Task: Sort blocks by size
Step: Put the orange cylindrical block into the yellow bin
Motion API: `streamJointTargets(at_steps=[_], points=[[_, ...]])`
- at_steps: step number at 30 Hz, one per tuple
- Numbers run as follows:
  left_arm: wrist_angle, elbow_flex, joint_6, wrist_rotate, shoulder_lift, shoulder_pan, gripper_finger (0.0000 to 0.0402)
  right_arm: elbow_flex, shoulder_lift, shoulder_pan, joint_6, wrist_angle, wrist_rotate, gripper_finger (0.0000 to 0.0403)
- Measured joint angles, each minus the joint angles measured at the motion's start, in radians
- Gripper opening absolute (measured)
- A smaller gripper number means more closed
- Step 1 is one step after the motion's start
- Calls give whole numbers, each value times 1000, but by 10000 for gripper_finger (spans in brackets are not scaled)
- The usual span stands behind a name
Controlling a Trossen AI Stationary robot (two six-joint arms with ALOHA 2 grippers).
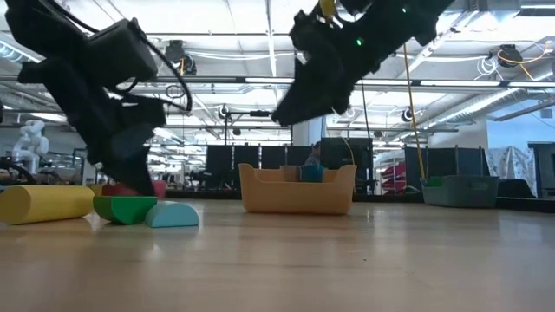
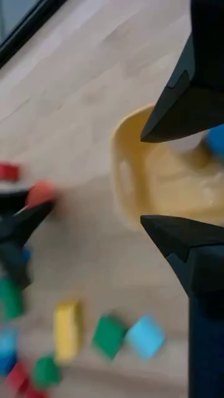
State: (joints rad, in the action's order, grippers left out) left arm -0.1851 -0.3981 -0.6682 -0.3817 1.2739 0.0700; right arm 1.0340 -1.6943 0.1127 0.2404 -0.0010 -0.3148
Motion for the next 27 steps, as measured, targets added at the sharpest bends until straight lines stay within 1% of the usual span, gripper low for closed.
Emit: streamJointTargets(at_steps=[3, 6, 9, 12, 14, 19, 22, 25, 27], points=[[74, 0, 36, 32, -1, 1, 136, 0, 0, 0, -31, 55, 32, 187], [137, 0, 76, 67, -2, 3, 136, 0, 0, 0, -43, 66, 33, 187], [168, -1, 84, 88, -2, 3, 136, 0, 0, 0, -59, 80, 40, 187], [175, -1, 102, 93, -2, 5, 136, -1, 5, 2, -88, 120, 149, 187], [177, -1, 103, 93, -2, 10, 136, -1, 21, 6, -98, 126, 190, 187], [179, -2, 107, 93, -2, 23, 136, -1, 84, 6, -117, 88, 188, 187], [184, -2, 109, 93, -10, 31, 136, -29, 135, 6, -130, 98, 186, 187], [195, -2, 134, 92, -33, 40, 136, -100, 198, 7, -126, 138, 186, 187], [204, -2, 154, 92, -60, 47, 136, -168, 234, 0, -110, 223, 186, 187]])
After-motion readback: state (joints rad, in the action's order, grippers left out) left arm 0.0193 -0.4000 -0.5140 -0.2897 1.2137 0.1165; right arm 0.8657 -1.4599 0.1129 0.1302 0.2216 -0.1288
